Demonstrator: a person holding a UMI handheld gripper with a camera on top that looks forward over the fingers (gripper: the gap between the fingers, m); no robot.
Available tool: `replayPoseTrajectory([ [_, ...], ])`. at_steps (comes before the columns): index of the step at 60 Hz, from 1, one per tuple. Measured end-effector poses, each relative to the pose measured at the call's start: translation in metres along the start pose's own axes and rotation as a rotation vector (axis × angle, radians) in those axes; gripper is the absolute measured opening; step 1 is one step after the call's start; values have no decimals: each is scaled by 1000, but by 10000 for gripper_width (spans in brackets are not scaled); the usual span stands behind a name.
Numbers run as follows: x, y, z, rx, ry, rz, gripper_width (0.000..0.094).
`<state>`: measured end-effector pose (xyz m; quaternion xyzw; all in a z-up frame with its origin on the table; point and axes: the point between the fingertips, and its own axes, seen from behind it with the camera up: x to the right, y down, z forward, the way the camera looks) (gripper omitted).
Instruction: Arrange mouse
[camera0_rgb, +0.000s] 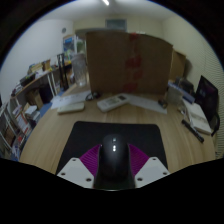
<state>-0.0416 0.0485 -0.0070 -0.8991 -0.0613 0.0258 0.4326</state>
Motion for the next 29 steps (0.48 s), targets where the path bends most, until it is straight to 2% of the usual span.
replayPoseTrajectory([
  [9, 1, 1, 2, -24, 22, -11, 512],
  [16, 14, 3, -5, -69, 90, -35, 835],
  [29, -10, -8, -67, -73, 160, 42, 809],
])
